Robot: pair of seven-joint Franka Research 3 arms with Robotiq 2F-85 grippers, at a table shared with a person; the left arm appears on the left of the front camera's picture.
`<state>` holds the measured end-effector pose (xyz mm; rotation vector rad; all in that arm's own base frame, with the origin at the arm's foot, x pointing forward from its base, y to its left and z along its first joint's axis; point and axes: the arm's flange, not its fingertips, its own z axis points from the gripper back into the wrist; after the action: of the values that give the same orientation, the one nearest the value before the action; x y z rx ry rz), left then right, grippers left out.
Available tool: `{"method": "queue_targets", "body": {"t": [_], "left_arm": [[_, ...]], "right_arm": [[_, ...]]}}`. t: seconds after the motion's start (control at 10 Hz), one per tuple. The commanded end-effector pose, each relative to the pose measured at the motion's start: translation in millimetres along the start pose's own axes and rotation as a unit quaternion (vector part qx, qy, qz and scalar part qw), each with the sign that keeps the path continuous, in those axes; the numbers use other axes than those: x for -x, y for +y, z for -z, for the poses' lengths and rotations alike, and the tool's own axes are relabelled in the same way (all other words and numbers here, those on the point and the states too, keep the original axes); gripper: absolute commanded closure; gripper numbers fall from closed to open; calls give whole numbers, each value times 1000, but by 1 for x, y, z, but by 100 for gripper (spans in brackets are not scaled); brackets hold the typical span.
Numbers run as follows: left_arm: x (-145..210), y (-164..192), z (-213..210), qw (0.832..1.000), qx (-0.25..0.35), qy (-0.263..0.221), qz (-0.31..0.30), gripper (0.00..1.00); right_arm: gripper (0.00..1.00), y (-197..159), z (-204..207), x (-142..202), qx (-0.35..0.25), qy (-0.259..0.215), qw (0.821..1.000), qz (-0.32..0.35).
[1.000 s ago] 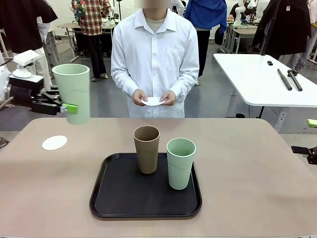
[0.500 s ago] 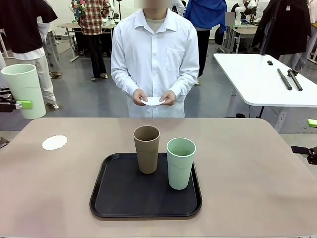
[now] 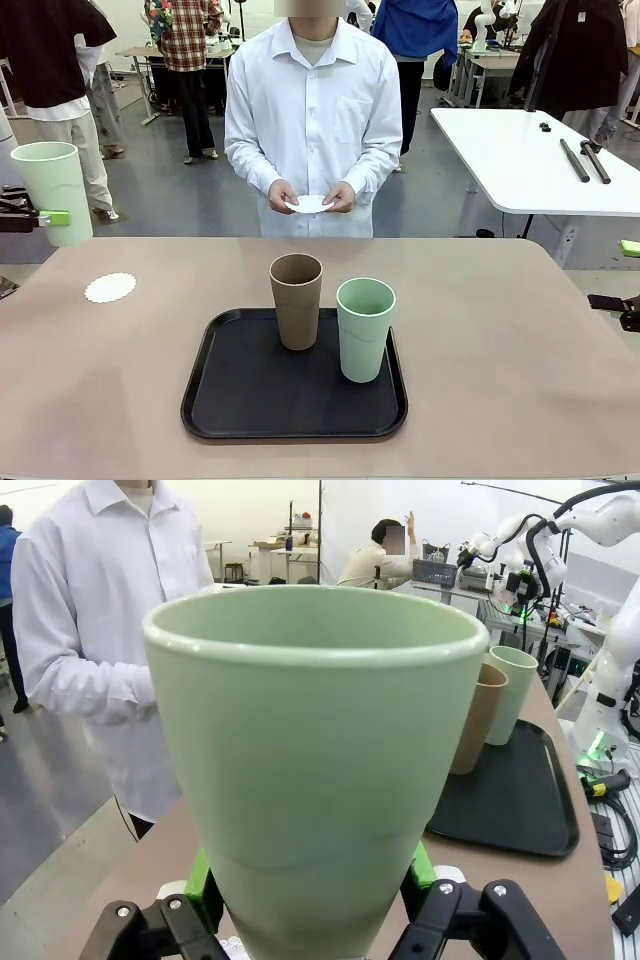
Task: Place coasters on the table and set cups on them.
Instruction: Pick up one Reusable plastic cup and place it on a coaster set by the human.
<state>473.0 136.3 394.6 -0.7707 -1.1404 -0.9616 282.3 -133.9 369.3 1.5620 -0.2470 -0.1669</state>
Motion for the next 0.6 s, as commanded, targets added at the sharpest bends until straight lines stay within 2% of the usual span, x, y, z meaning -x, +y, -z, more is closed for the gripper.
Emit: {"method": "queue_targets", "body": {"t": [0.0, 0.2, 0.5], "left_arm": [[-7, 15, 14, 1000, -16, 4, -5, 16], [-7, 24, 18, 1000, -18, -4, -13, 16], [-3, 15, 17, 1000, -11, 1, -3, 16]], "right_arm": [[0, 2, 1, -4, -12, -8, 1000, -2], [0, 2, 1, -4, -12, -8, 1000, -2], [0, 2, 1, -4, -12, -8, 1000, -2]]}}
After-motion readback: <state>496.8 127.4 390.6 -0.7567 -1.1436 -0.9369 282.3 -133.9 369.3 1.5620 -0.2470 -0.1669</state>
